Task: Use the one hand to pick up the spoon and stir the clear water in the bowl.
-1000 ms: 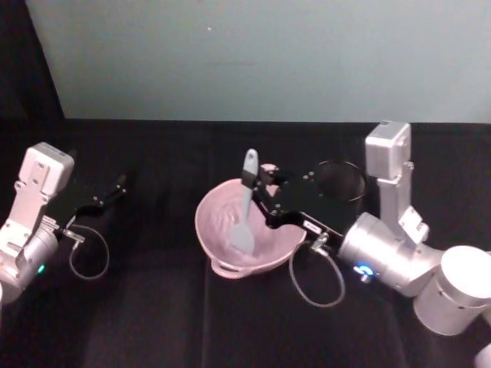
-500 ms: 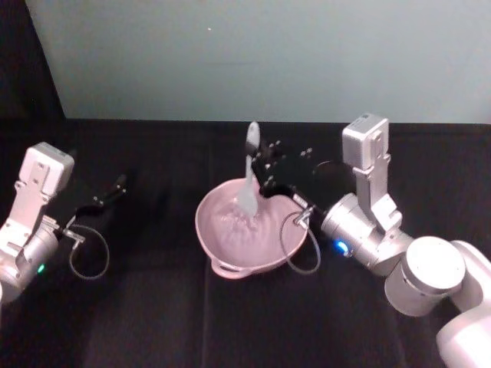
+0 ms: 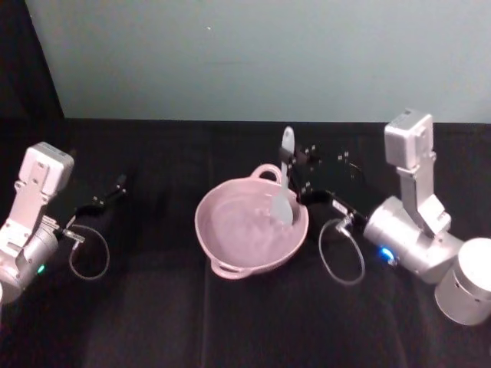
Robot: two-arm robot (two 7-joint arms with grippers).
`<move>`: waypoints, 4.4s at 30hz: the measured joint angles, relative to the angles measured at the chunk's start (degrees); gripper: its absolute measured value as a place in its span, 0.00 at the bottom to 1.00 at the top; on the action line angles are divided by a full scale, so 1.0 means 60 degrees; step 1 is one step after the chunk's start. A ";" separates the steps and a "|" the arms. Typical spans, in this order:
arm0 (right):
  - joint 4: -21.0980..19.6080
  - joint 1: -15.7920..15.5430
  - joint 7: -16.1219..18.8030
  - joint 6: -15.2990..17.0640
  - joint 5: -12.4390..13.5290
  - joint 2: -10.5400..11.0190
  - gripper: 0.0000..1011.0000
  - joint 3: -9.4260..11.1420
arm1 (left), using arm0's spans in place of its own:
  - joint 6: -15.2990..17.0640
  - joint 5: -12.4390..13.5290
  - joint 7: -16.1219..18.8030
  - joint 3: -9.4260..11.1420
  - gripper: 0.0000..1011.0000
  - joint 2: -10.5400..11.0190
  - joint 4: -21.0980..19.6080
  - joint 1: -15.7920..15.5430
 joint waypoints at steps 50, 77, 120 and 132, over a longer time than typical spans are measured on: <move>-0.0460 -0.0442 0.0127 0.0021 -0.0266 -0.0222 0.11 -0.0153 | 0.0000 0.0000 0.0000 -0.0001 1.00 0.0001 0.0001 0.0000; 0.1722 0.0908 -0.0905 -0.1156 -0.1100 -0.1478 0.11 -0.0351 | 0.0000 0.0000 0.0000 0.0000 1.00 0.0001 0.0000 0.0000; 0.1535 0.0679 -0.0706 -0.0930 -0.0507 -0.1414 0.11 -0.0535 | 0.0000 0.0000 0.0000 0.0000 1.00 0.0000 0.0000 0.0001; -0.0018 -0.0213 -0.0389 0.0033 -0.0326 -0.0390 0.11 0.0207 | 0.0000 0.0000 0.0000 0.0000 1.00 0.0000 0.0001 0.0000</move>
